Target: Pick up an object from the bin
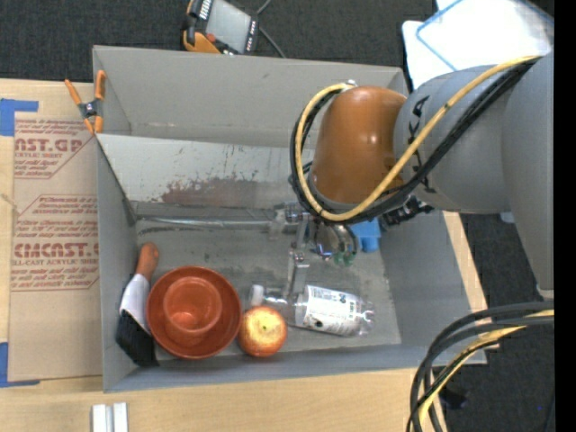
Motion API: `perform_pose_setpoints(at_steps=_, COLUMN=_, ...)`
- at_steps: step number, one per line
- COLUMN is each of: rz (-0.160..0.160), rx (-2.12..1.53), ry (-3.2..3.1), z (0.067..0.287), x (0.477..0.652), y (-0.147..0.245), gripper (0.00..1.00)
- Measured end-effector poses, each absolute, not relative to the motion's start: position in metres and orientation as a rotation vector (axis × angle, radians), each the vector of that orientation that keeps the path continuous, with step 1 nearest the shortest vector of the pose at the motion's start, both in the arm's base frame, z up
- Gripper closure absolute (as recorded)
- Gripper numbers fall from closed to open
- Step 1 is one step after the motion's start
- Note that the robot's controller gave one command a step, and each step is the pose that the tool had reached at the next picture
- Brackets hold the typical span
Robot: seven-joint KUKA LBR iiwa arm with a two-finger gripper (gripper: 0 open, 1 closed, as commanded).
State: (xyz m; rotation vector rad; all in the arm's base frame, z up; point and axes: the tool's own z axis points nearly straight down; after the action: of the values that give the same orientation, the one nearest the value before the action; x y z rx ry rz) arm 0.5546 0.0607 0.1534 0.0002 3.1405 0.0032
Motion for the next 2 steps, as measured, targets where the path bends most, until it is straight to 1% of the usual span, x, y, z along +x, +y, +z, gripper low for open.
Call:
perform_pose_setpoints(at_steps=1, rz=0.007, rx=0.250, ry=3.129, z=0.074, x=0.540, y=0.044, gripper=0.00)
perform_pose_setpoints(at_steps=2, rz=0.006, rx=-0.131, ry=3.129, z=0.082, x=0.516, y=0.029, gripper=1.00)
